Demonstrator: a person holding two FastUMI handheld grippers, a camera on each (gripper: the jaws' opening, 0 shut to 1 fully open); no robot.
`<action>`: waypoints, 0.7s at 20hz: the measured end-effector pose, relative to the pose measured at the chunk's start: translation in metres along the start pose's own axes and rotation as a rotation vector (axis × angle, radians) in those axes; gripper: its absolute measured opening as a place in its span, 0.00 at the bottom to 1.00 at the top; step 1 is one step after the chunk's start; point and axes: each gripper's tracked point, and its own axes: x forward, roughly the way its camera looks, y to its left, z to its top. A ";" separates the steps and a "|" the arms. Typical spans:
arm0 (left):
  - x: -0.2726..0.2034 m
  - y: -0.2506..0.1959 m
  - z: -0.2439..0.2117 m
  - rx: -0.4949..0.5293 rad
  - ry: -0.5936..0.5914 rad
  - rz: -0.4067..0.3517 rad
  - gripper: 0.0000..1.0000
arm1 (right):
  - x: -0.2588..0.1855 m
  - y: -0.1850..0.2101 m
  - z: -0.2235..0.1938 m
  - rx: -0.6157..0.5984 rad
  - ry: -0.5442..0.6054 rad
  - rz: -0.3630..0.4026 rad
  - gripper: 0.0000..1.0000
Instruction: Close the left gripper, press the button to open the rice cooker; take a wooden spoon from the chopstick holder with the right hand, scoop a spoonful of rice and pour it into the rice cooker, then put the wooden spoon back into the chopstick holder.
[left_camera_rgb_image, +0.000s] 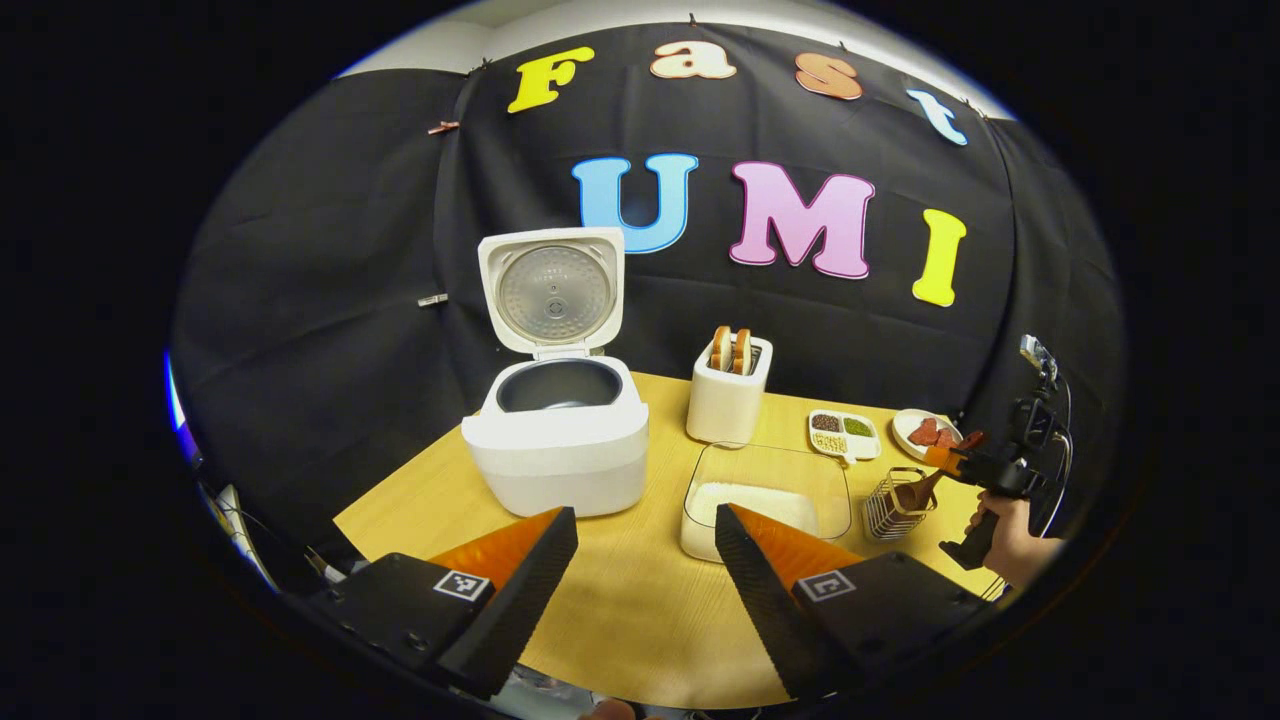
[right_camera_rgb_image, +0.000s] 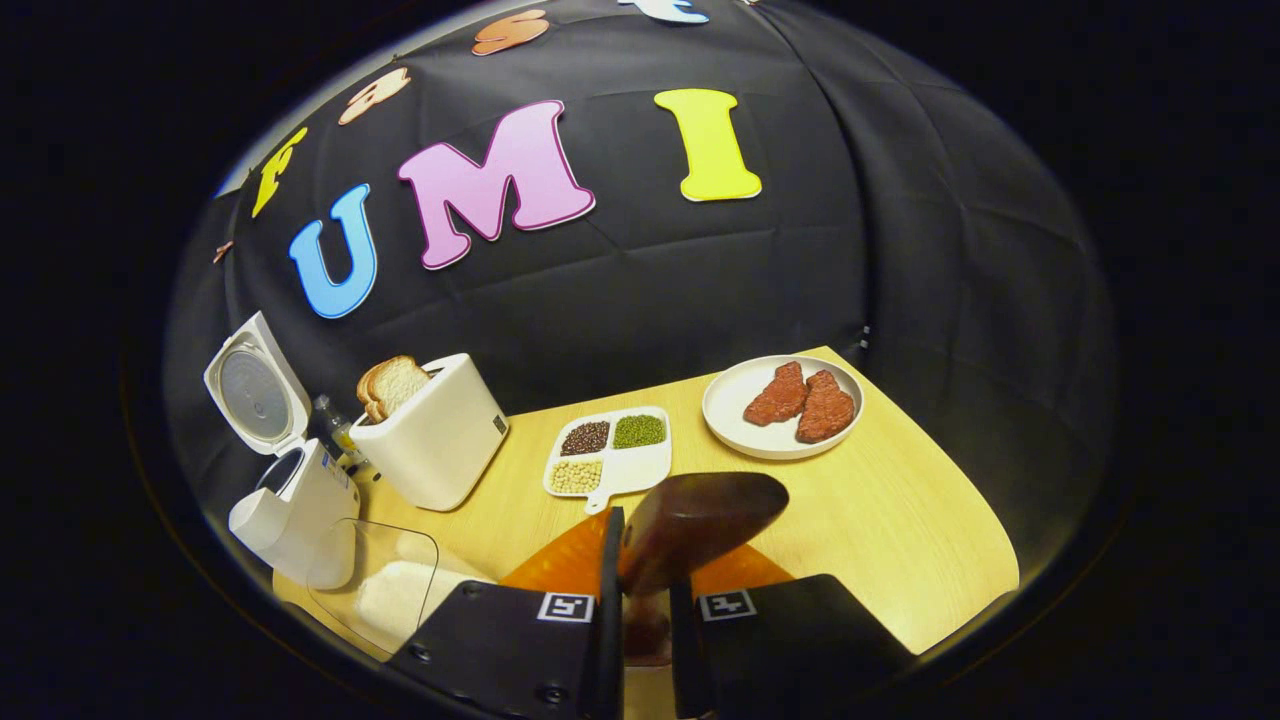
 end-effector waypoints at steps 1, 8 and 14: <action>-0.001 0.002 0.000 -0.007 0.002 -0.009 0.96 | -0.007 0.005 0.009 -0.013 -0.015 0.007 0.17; -0.004 0.048 0.009 -0.053 -0.053 -0.044 0.96 | -0.054 0.044 0.095 -0.087 -0.174 0.014 0.21; 0.007 0.092 0.008 0.001 -0.088 -0.052 0.96 | -0.082 0.124 0.099 -0.111 -0.192 0.103 0.21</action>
